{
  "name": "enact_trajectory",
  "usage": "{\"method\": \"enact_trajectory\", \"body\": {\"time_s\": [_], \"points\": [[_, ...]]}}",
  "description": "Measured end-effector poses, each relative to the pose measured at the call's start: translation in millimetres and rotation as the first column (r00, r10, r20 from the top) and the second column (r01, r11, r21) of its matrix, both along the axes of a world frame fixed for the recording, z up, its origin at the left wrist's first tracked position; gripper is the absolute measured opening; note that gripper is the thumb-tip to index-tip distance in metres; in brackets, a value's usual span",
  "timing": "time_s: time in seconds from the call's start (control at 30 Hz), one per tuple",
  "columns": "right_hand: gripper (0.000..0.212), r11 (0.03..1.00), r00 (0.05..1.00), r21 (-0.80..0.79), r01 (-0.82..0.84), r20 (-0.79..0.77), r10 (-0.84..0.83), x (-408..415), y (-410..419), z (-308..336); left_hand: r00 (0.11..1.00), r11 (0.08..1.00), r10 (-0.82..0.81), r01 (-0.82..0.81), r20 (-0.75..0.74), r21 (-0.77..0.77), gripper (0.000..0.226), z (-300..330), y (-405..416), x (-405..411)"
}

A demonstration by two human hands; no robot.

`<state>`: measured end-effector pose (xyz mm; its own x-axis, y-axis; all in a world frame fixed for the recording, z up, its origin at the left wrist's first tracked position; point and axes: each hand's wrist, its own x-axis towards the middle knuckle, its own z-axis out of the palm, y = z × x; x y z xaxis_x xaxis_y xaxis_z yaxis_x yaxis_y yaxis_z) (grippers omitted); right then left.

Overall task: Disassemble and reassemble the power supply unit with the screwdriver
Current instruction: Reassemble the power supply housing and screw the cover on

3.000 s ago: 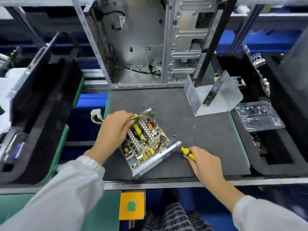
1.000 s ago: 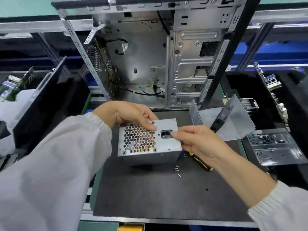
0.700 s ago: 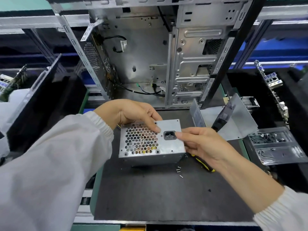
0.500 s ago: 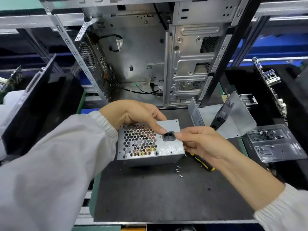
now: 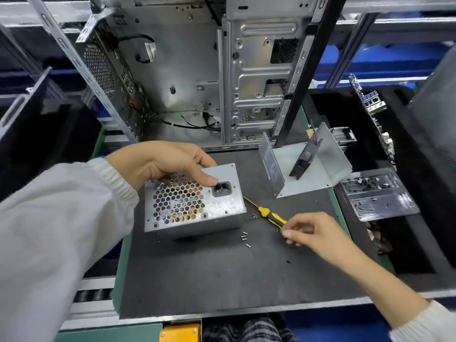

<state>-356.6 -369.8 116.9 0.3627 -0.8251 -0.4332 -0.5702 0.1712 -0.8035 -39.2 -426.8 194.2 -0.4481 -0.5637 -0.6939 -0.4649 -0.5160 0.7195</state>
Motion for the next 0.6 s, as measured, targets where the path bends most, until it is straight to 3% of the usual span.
{"method": "enact_trajectory", "body": {"time_s": [0.1,0.17,0.3,0.47,0.6], "points": [[0.010,0.987,0.996,-0.156,-0.045,-0.084,0.033,6,2,-10,1.000,0.999,-0.015,0.015,0.007,0.031,0.025,1,4,-3],[0.007,0.933,0.974,-0.323,-0.161,-0.205,0.098,16,2,-15,1.000,0.999,-0.013,0.012,0.019,0.034,0.023,1,7,-4],[0.008,0.821,0.881,-0.451,-0.349,-0.458,0.123,18,-6,-23,0.996,0.996,0.089,-0.090,0.029,0.020,0.023,-3,11,3],[0.010,0.708,0.910,-0.642,-0.295,-0.414,0.003,-5,-12,-29,0.990,0.988,0.143,-0.142,-0.001,0.051,0.036,-11,9,7],[0.006,0.735,0.918,-0.613,-0.290,-0.396,0.031,3,2,-44,0.987,0.985,0.157,-0.153,-0.047,0.082,0.034,-12,9,8]]}}
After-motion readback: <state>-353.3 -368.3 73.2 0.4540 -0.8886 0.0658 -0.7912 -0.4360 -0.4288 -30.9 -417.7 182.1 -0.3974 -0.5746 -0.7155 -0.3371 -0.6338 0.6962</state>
